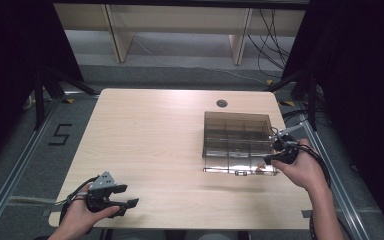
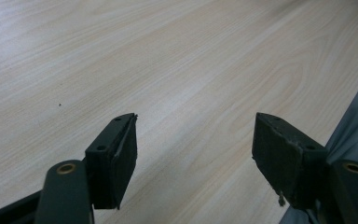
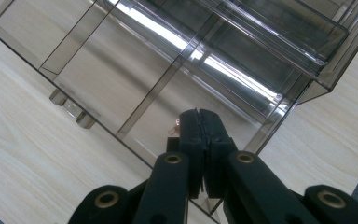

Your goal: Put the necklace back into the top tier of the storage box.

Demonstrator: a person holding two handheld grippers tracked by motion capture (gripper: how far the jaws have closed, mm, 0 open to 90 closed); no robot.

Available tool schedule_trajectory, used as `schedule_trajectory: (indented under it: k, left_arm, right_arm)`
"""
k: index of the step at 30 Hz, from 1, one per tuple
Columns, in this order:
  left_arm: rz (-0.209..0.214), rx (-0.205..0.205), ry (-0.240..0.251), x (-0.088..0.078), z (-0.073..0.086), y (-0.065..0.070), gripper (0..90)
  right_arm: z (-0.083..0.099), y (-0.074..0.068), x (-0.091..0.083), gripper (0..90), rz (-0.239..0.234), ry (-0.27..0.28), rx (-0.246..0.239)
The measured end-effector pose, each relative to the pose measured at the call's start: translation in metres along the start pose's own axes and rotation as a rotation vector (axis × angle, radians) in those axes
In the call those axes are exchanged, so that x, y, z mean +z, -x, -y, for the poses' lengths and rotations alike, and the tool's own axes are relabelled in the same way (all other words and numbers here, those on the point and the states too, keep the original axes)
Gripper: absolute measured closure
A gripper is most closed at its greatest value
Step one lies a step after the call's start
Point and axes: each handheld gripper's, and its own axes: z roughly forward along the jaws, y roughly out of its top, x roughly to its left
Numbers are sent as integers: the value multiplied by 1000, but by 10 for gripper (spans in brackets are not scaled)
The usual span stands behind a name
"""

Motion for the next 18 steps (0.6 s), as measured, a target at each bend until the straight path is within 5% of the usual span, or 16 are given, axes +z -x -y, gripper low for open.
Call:
schedule_trajectory:
  k: [8, 18]
  left_arm:
    - [1, -14, 13, 1, 0, 1, 307]
    - [-2, 10, -4, -1, 0, -1, 308]
  right_arm:
    - [0, 3, 4, 861, 0, 22, -51]
    - [3, 3, -2, 701, 3, 42, -36]
